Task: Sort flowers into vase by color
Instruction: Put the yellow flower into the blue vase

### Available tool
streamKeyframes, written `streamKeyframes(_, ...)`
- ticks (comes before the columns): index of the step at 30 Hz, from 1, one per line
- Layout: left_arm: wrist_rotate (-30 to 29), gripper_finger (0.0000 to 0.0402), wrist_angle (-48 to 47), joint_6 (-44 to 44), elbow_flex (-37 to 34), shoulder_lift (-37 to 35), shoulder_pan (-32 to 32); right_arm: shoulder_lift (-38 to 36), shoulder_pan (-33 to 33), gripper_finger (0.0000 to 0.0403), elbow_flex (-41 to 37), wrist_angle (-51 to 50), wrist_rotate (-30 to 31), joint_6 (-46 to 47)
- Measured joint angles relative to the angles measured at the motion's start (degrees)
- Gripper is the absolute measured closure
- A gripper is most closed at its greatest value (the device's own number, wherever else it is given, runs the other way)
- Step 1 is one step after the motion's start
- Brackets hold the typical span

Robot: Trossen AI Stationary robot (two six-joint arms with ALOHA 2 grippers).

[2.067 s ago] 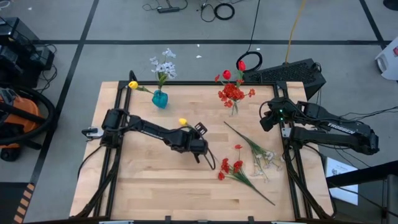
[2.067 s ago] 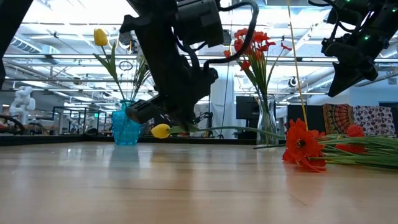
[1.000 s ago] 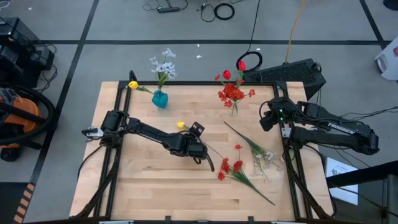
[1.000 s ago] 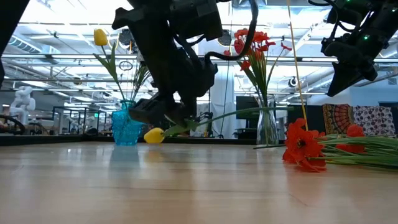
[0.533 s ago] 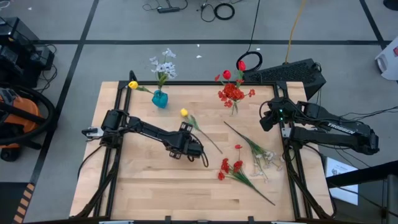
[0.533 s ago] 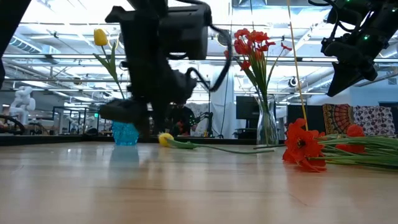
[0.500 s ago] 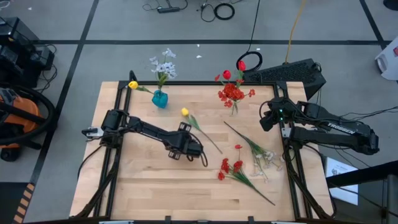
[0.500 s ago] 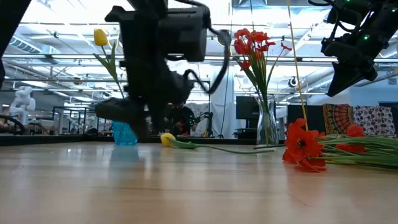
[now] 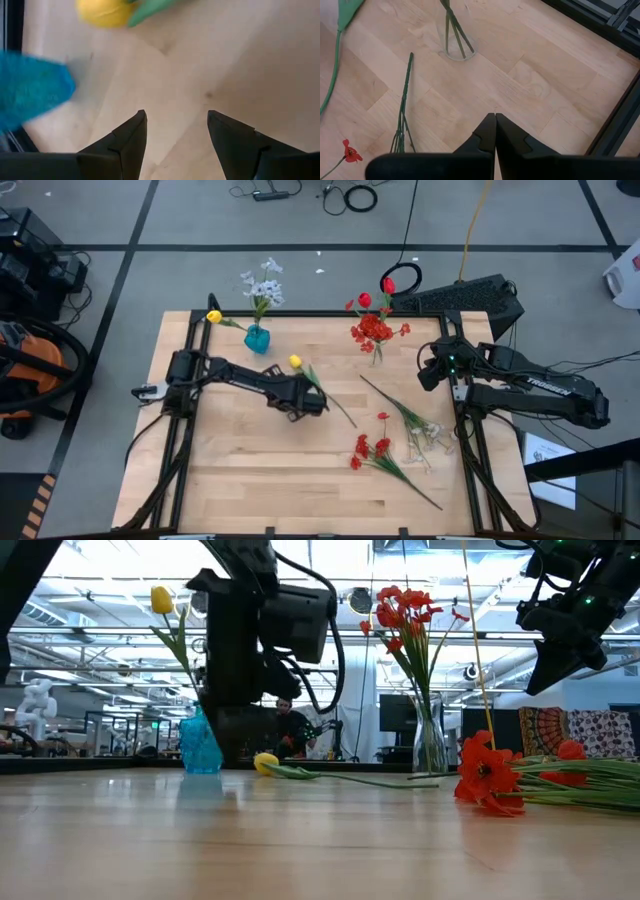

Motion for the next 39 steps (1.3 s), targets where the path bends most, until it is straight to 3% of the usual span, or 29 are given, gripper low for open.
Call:
streamKeyframes(7, 1.45, 0.0187, 0.71, -17.74, 0.00, 0.00, 3.19, 0.00, 0.00, 0.0403, 0.00, 0.02, 0.01, 0.01)
streamKeyframes(16, 2.68, 0.0187, 6.25, -35.69, 2.09, 0.00, 2.31, 0.00, 0.00, 0.0403, 0.00, 0.00, 0.01, 0.01)
streamKeyframes(28, 2.67, 0.0187, 28.83, -38.26, 4.33, 0.00, 1.44, 0.00, 0.00, 0.0403, 0.00, -0.03, 0.00, 0.00)
streamKeyframes(34, 3.28, 0.0187, 29.94, -52.88, 4.33, 0.00, 1.75, 0.00, 0.00, 0.0403, 0.00, -0.04, 0.02, -0.03)
streamKeyframes(39, 8.56, 0.0187, 29.31, -61.92, 4.33, 0.00, 2.42, 0.00, 0.00, 0.0403, 0.00, -0.07, 0.01, -0.05)
